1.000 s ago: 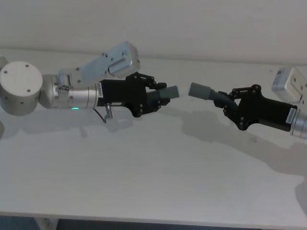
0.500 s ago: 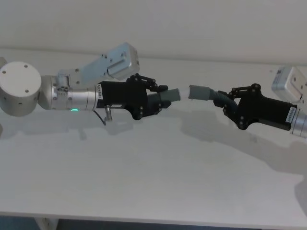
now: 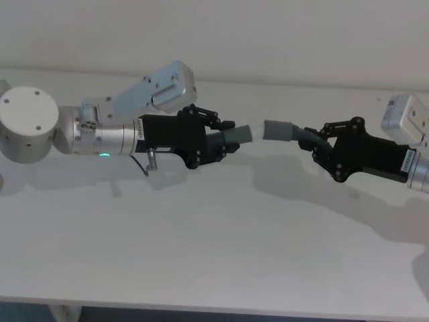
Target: Use both hands to pick up one end of the pipe from the table, align the ends, and insert them.
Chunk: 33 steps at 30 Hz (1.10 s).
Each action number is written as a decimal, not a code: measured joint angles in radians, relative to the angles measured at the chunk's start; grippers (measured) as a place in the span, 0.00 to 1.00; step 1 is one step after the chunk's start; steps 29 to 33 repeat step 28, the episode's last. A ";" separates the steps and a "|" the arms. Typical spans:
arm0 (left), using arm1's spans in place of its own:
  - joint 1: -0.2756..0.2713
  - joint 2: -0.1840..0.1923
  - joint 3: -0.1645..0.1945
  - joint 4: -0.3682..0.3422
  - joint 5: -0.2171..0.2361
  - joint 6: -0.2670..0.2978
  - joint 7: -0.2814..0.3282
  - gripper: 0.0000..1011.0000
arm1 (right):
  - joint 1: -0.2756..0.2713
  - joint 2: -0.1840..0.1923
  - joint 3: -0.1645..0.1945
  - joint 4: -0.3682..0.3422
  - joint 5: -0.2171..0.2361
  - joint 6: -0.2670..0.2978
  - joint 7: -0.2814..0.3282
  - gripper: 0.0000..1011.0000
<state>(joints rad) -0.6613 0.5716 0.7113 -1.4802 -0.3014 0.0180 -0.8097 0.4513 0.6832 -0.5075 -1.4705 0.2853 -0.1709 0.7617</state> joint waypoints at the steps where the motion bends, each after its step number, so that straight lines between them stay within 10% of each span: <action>1: 0.000 0.000 0.000 0.000 0.000 0.001 0.001 0.37 | 0.000 0.001 0.000 -0.001 0.000 -0.001 0.000 0.16; 33: -0.001 0.002 0.002 -0.003 0.002 0.006 0.005 0.37 | -0.001 0.004 0.000 -0.004 -0.003 -0.009 0.004 0.16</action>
